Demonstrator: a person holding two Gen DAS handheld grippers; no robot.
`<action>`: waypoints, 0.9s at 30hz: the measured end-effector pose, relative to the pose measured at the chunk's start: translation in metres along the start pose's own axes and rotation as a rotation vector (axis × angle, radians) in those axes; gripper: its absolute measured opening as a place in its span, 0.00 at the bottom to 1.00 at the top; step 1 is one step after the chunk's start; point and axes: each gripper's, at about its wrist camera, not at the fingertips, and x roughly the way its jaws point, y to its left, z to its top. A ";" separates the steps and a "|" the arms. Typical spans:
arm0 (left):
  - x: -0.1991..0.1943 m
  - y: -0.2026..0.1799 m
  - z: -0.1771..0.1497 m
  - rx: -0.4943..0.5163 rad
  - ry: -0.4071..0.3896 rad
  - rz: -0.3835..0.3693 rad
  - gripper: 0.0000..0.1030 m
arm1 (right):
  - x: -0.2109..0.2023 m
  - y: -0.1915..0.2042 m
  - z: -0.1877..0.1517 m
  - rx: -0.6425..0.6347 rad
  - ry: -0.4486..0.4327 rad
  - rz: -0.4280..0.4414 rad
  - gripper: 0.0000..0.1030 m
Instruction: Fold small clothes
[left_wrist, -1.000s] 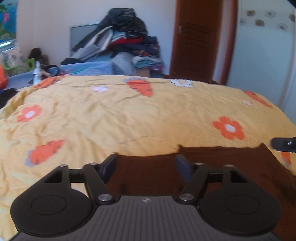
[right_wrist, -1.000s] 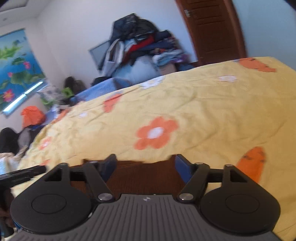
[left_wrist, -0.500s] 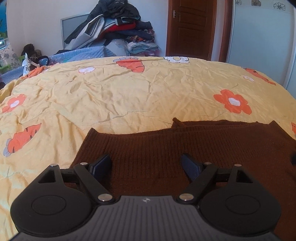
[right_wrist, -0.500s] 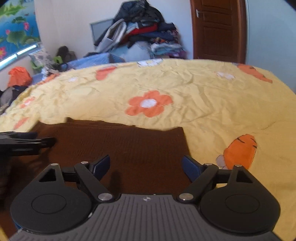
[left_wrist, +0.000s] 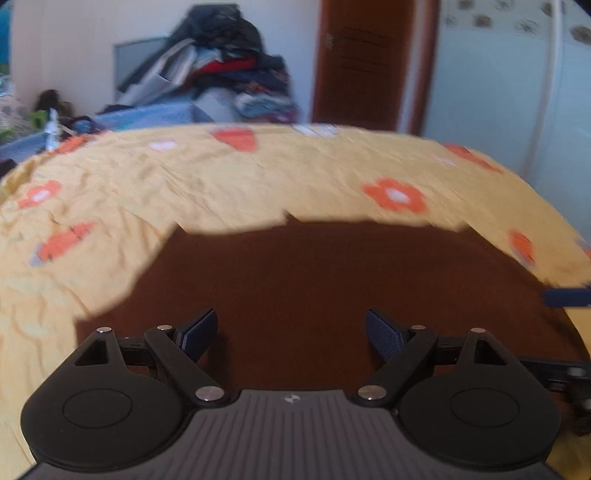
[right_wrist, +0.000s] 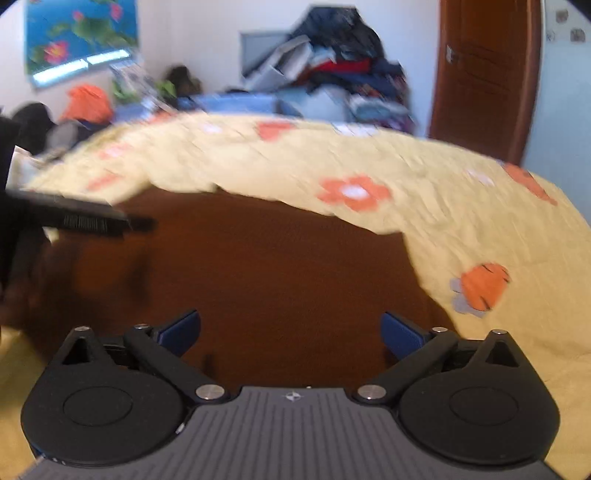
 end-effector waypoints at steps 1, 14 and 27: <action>0.003 -0.005 -0.008 0.027 0.033 -0.001 0.85 | 0.001 0.006 -0.004 -0.013 0.016 0.018 1.00; -0.027 0.011 -0.044 0.194 0.040 -0.042 0.87 | -0.018 0.022 -0.029 -0.104 0.086 0.016 1.00; -0.042 0.029 -0.062 0.155 -0.001 0.011 0.88 | -0.037 0.015 -0.029 0.005 0.131 0.116 1.00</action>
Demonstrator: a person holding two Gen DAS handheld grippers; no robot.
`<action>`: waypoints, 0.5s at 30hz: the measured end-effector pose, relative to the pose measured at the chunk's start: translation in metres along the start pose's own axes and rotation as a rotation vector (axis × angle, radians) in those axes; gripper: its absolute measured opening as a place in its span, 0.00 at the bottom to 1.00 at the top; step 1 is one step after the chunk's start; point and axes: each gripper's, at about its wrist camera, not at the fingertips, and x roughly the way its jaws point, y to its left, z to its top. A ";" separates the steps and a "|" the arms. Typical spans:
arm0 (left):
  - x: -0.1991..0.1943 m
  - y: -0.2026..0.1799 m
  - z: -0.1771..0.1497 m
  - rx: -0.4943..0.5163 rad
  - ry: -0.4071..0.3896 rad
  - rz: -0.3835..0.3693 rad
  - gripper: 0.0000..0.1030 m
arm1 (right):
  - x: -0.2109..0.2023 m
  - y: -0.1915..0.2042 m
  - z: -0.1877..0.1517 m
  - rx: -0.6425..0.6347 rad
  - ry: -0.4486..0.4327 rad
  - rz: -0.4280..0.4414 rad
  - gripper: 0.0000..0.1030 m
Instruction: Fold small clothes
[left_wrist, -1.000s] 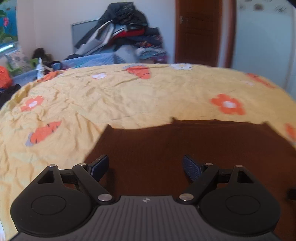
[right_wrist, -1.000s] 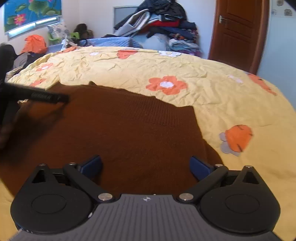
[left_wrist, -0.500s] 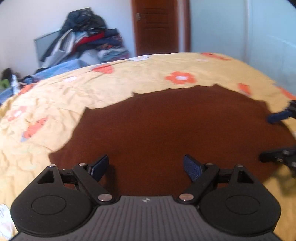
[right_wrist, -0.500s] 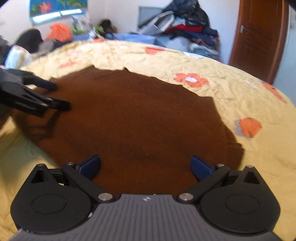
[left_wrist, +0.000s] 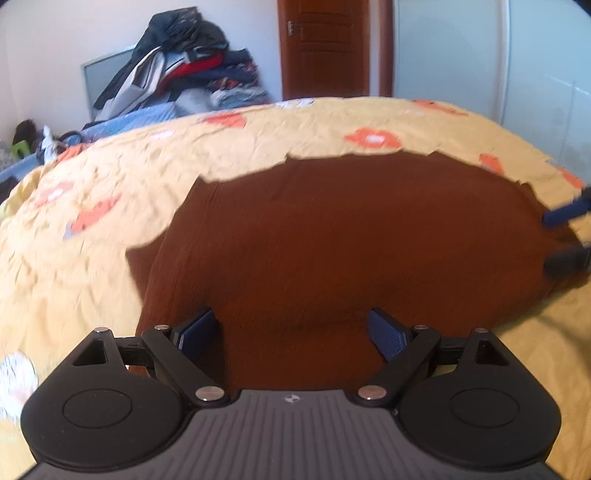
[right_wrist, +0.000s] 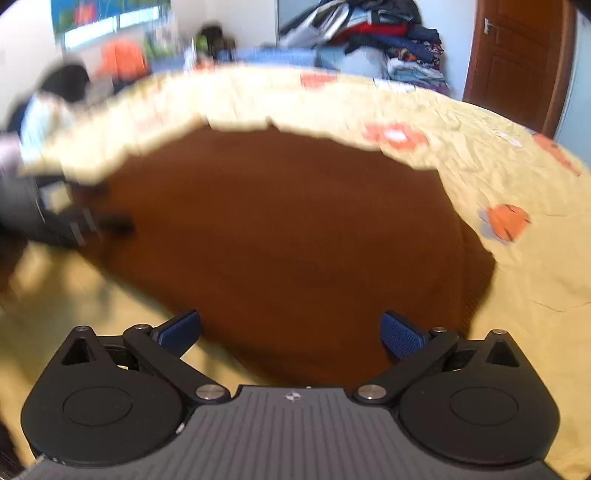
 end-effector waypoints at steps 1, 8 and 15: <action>-0.001 -0.002 -0.004 0.018 -0.013 0.010 0.89 | 0.000 0.000 0.004 0.024 -0.025 0.028 1.00; -0.017 0.001 -0.002 0.031 -0.022 0.034 0.90 | 0.041 0.013 0.002 -0.143 0.058 -0.084 1.00; 0.002 0.005 0.026 -0.049 -0.057 0.016 0.90 | 0.046 -0.008 0.069 -0.098 -0.010 -0.133 1.00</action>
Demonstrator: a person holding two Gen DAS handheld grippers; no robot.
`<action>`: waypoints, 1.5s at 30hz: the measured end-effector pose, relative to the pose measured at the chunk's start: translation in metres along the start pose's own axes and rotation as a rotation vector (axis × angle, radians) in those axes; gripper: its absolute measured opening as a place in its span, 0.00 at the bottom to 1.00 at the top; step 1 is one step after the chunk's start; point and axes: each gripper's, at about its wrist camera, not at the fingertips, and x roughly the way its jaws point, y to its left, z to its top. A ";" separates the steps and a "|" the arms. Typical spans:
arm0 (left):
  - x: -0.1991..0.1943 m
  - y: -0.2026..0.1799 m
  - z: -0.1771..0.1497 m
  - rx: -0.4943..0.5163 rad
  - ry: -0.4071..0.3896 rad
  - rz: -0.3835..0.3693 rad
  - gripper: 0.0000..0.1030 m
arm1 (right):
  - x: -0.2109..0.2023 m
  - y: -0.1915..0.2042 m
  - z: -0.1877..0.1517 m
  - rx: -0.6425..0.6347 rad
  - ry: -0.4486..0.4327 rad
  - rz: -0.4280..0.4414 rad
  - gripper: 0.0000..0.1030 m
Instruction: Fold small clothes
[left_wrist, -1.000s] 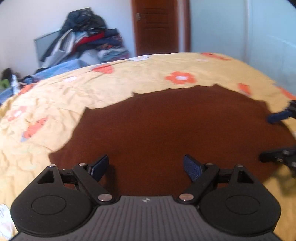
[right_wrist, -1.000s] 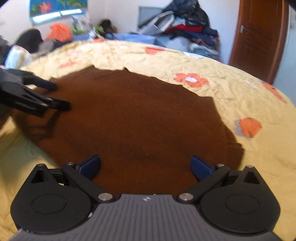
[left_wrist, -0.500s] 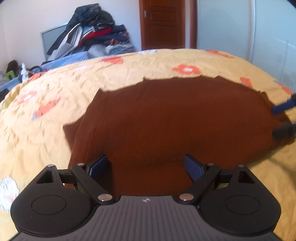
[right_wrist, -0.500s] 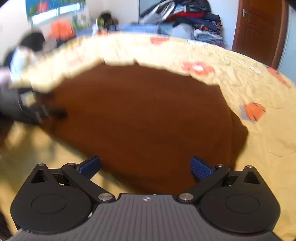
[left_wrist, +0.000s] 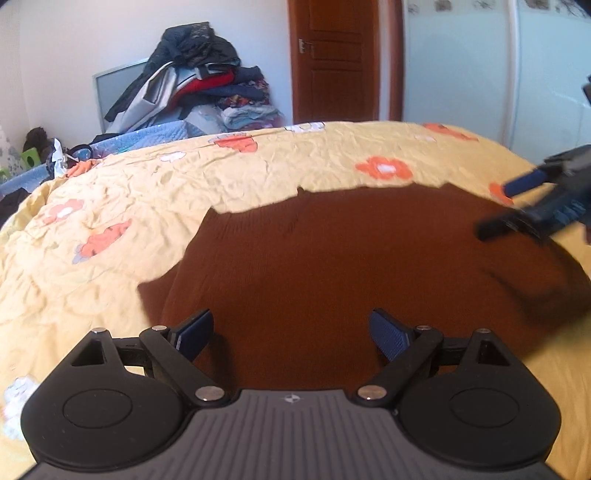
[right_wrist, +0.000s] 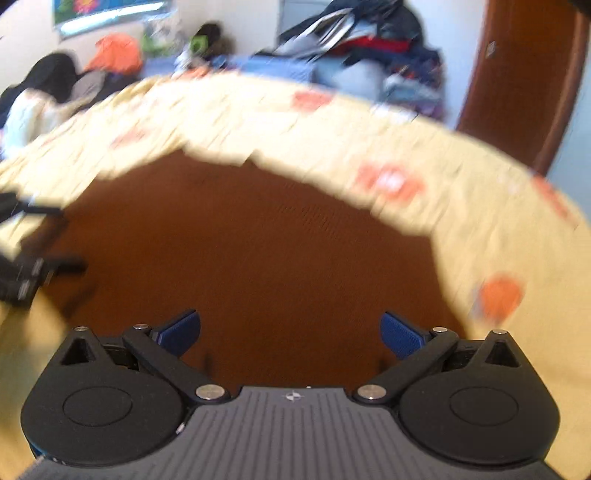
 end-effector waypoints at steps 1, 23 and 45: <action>0.008 0.000 0.002 -0.022 0.006 0.001 0.90 | 0.009 -0.005 0.011 0.018 -0.024 -0.015 1.00; 0.029 0.000 -0.004 -0.063 0.063 0.093 0.98 | 0.090 -0.040 0.009 0.178 -0.078 -0.106 1.00; 0.147 0.047 0.084 -0.227 0.170 0.143 1.00 | 0.091 -0.046 0.008 0.220 -0.091 -0.085 1.00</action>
